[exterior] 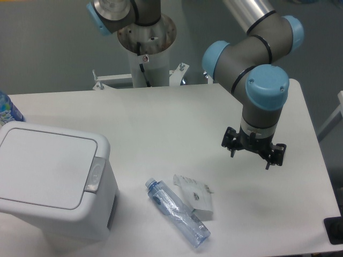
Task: Open the trash can
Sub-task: 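Move the gripper over toward the grey button on the white trash can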
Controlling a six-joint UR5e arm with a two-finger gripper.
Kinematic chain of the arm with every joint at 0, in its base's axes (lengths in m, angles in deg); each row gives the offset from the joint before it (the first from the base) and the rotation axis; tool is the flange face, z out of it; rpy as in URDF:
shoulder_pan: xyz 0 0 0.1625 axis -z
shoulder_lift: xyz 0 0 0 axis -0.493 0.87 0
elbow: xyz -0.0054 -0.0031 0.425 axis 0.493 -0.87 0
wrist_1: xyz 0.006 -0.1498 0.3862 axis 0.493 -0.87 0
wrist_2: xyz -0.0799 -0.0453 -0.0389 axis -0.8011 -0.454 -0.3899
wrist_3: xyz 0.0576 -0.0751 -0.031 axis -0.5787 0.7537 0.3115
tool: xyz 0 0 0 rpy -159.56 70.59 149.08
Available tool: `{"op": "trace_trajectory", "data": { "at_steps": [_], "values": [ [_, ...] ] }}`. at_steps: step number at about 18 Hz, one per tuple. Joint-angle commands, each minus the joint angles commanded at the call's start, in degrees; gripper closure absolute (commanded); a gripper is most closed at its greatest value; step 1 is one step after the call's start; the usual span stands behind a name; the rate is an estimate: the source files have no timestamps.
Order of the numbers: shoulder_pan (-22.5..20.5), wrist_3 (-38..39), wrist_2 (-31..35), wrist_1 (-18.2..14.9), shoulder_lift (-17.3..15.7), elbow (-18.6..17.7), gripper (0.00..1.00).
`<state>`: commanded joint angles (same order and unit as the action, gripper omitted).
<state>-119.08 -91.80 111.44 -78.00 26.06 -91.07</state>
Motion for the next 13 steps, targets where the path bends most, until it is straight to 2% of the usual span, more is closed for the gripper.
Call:
{"op": "trace_trajectory", "data": {
  "at_steps": [5, 8, 13],
  "values": [
    [0.2, 0.3, -1.6, -0.8, -0.4, 0.0, 0.0],
    [0.5, 4.0, -3.9, -0.9, -0.9, 0.0, 0.0],
    [3.5, 11.5, -5.0, -0.7, -1.2, 0.1, 0.0]
  ]
}}
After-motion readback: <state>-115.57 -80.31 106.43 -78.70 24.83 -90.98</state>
